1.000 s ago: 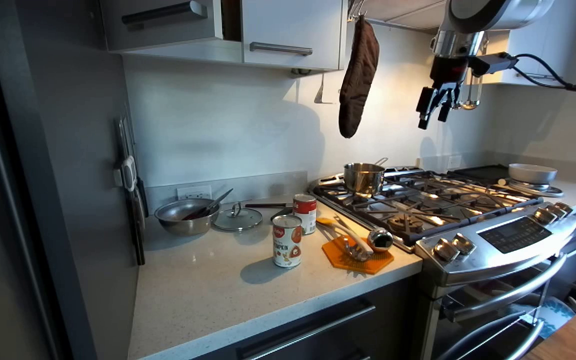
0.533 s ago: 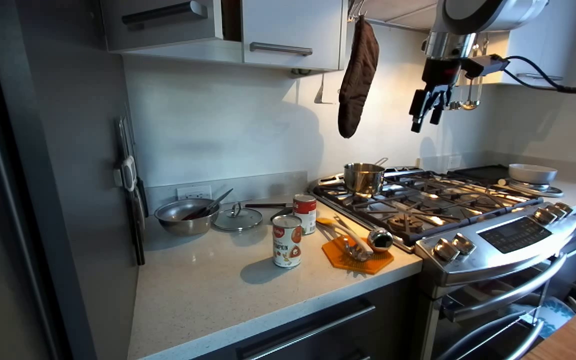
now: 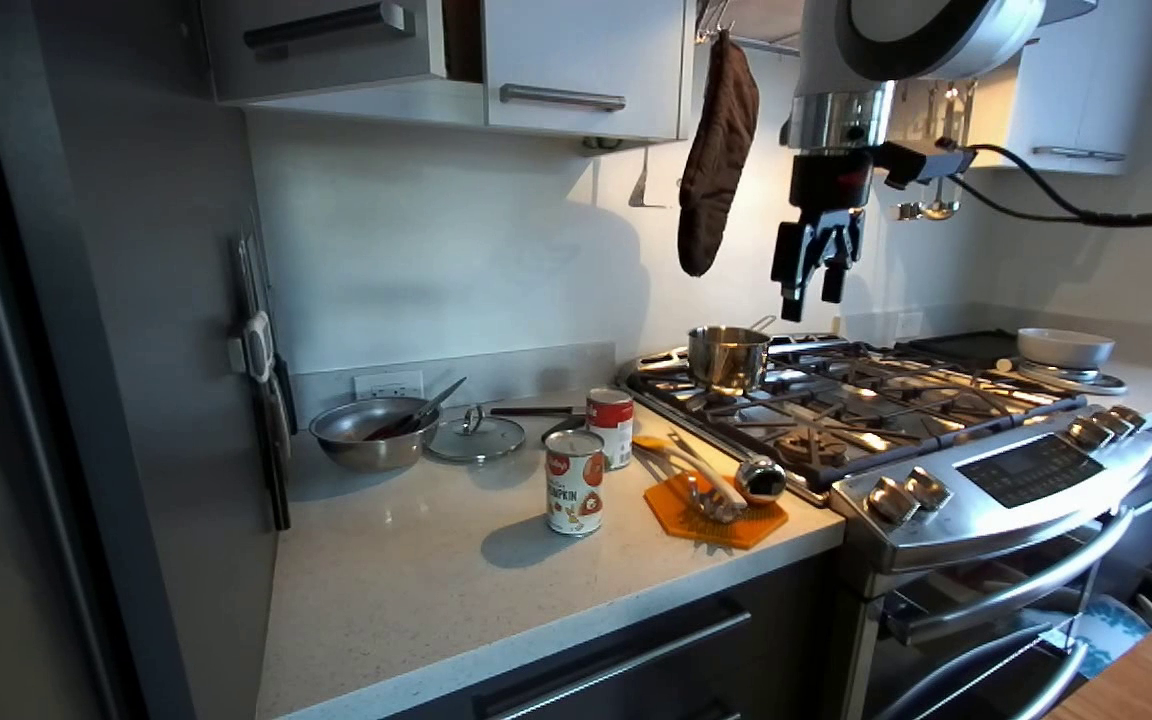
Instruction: Pick up the can of food on the left and put it on the middle burner on the hob of the stove
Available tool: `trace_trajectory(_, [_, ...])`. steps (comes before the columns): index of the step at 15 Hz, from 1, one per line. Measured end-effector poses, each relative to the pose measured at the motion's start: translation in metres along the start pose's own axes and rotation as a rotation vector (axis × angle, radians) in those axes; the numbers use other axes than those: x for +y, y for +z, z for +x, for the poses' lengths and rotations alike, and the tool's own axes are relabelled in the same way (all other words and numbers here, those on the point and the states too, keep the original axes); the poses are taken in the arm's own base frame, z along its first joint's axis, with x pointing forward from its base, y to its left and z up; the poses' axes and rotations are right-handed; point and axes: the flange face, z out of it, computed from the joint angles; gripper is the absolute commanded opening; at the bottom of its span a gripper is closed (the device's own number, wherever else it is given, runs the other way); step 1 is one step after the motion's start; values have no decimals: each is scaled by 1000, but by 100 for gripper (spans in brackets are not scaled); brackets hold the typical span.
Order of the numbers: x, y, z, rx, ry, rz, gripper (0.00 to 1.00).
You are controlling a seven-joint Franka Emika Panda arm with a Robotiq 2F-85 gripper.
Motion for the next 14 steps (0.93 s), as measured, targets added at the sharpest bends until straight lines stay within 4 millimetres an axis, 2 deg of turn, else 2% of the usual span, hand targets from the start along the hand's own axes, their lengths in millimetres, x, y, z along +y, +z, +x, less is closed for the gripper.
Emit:
trace_trajectory(4, [-66, 15, -1, -35, -51, 37, 100])
trace_trajectory(7, [-104, 23, 6, -32, -80, 38, 100])
trace_trajectory(9, [-118, 26, 18, -22, -99, 44, 100])
trace_trajectory(14, [-131, 27, 64, -18, -115, 81, 100])
